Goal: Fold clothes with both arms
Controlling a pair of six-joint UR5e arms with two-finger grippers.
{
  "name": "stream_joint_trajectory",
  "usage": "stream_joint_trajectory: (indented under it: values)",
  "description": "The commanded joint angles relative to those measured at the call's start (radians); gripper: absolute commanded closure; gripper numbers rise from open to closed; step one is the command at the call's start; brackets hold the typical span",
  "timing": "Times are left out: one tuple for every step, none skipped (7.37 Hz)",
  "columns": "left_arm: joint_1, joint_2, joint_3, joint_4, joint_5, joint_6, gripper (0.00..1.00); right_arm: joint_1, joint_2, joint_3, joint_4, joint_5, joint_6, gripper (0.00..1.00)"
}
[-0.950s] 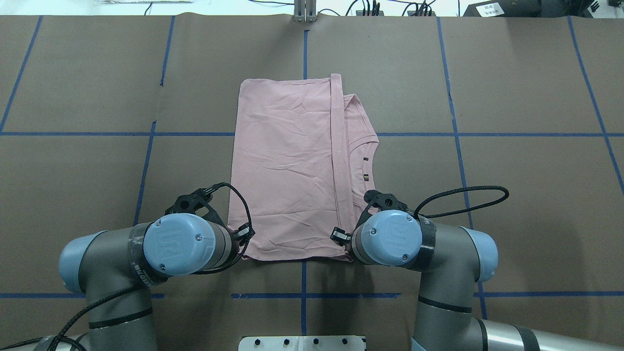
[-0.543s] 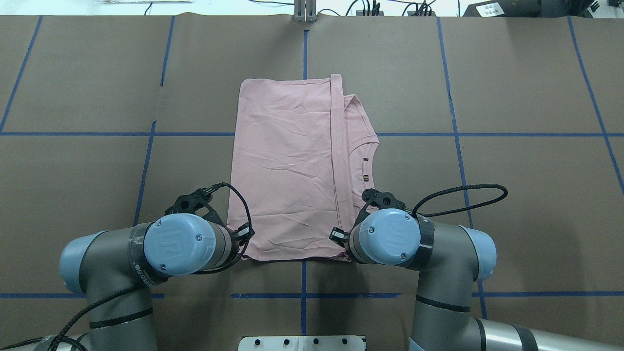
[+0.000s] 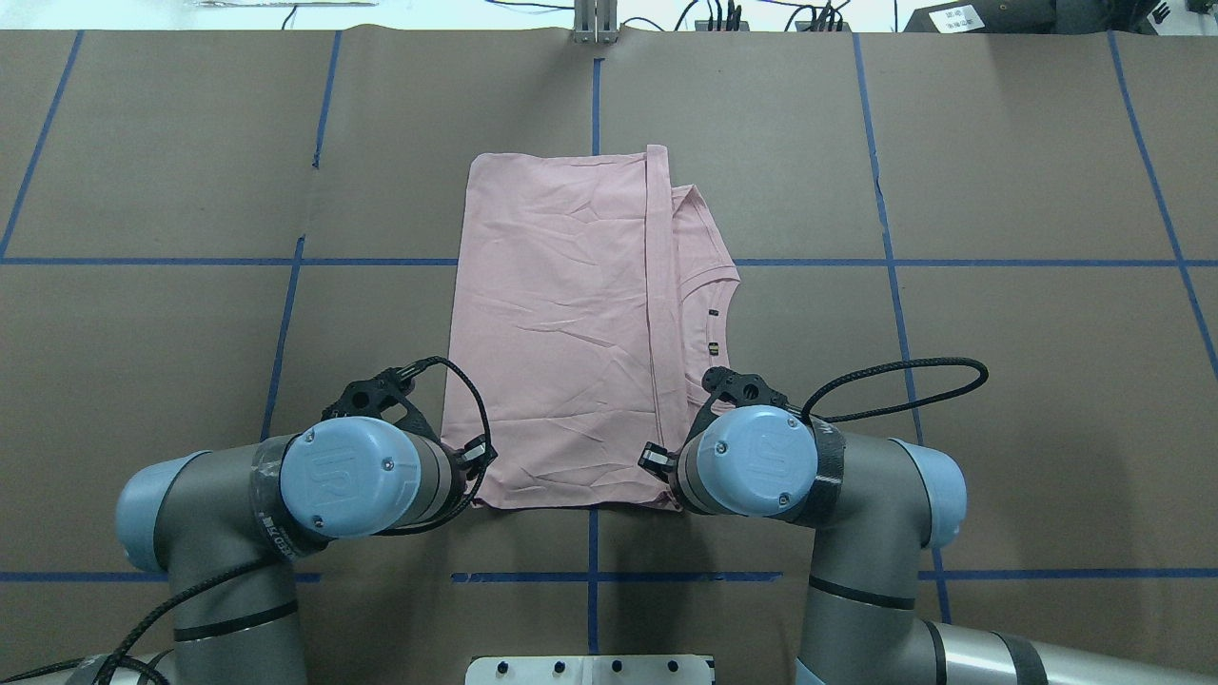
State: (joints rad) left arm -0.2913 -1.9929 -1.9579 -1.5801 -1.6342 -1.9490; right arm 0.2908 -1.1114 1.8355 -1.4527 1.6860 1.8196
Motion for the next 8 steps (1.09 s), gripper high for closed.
stream_joint_trajectory:
  values:
    - [0.001,0.009,-0.015,0.003,-0.001,0.045,1.00,0.005,-0.021,0.045,0.000,-0.003,0.003,1.00]
    - [0.014,0.032,-0.044,0.003,-0.001,0.047,1.00,0.005,-0.034,0.071,0.000,0.003,0.001,1.00]
    - [0.021,0.036,-0.073,0.005,0.001,0.047,1.00,-0.007,-0.045,0.105,0.000,0.006,0.001,1.00]
    - [0.061,0.051,-0.108,0.029,0.001,0.047,1.00,-0.034,-0.082,0.161,-0.002,0.004,0.004,1.00]
    - [0.087,0.057,-0.163,0.070,0.001,0.045,1.00,-0.057,-0.120,0.218,-0.002,0.006,0.007,1.00]
    - [0.136,0.069,-0.211,0.103,0.001,0.035,1.00,-0.076,-0.151,0.256,-0.002,0.006,0.007,1.00]
    - [0.162,0.071,-0.226,0.126,-0.001,0.033,1.00,-0.087,-0.168,0.275,-0.002,0.007,0.009,1.00]
    - [0.170,0.071,-0.225,0.127,-0.003,0.033,1.00,-0.088,-0.168,0.275,0.000,0.007,0.009,1.00]
